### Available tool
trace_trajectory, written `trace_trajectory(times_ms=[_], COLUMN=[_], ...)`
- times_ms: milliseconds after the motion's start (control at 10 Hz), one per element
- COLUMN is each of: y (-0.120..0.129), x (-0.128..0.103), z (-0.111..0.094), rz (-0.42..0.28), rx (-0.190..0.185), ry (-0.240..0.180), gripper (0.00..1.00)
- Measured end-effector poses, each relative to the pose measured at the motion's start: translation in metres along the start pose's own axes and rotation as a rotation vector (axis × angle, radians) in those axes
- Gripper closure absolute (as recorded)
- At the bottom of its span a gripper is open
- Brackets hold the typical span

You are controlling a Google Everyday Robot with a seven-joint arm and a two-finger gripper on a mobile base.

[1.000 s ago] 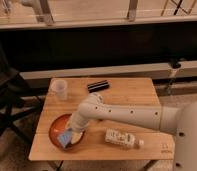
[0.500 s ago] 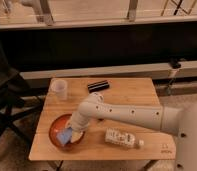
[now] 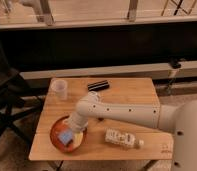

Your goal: Place the white sponge in the ceramic bowl

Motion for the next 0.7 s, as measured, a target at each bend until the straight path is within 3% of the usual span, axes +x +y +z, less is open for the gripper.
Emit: trace_trajectory(times_ms=[700], y=[0.009], x=[-0.017], z=[0.000], rz=[-0.049], rx=[-0.013], ry=[-0.005], gripper=[0.20])
